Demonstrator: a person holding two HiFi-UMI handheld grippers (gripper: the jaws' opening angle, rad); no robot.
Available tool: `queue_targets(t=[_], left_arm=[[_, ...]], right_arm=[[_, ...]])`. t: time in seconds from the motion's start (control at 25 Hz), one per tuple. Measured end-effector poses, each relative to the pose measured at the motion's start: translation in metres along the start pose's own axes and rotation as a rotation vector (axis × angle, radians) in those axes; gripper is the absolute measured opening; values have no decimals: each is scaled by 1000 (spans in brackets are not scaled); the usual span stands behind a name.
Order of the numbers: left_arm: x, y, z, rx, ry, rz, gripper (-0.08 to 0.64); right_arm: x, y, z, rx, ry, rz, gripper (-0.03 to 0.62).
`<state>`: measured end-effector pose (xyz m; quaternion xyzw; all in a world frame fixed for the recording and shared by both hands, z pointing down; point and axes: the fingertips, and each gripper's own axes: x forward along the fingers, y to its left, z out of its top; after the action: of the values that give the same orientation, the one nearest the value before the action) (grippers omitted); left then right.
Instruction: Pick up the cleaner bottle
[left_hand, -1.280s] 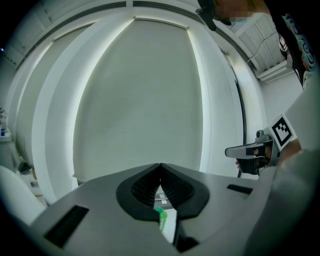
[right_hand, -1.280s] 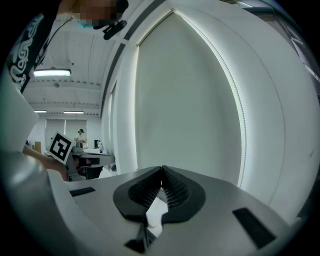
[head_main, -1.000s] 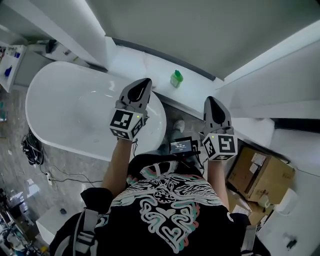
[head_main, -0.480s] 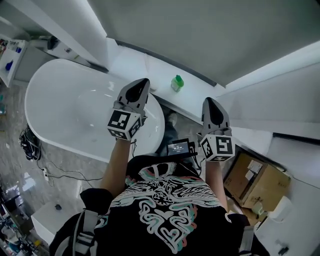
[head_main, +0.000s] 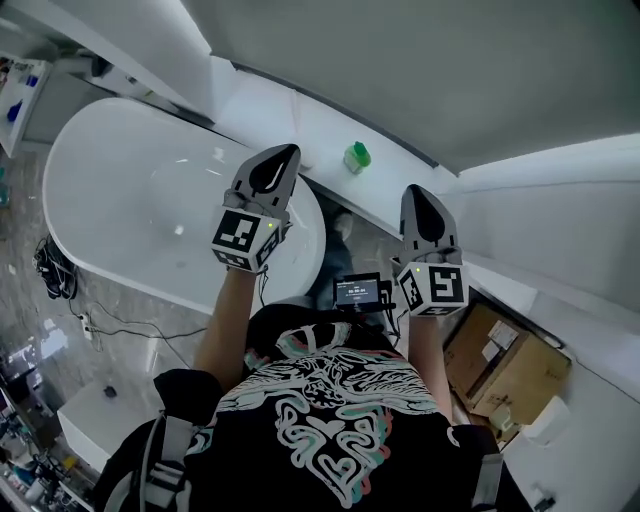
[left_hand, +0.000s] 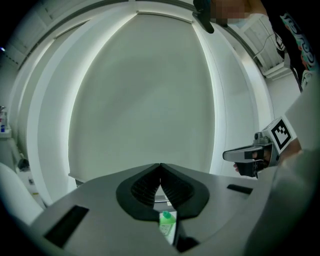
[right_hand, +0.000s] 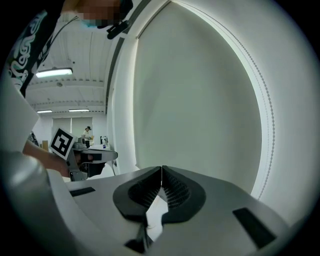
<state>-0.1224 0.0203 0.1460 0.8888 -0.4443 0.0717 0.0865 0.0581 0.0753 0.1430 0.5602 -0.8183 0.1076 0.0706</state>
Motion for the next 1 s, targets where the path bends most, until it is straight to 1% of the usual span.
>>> queue_targets(t=[0.32,0.52,0.72,0.88,1.0], left_arm=[[30,2,-33,-19,58,-30,15],[48,8,-54,-11,100,-26,15],[54,18,-72,-1,115,-43,15],[64,24,-88,-8,138,-58,15],[75,29,-100,-12,132,-66,15]], right_arm=[[19,-12,-24,7,20,26,28],[33,-23,-38,28,31,27,28],[44,-20,-51,22,18,41,28],[56,-22,-67,5,53,50,28],[65,-25,-87,4,65,69,28]])
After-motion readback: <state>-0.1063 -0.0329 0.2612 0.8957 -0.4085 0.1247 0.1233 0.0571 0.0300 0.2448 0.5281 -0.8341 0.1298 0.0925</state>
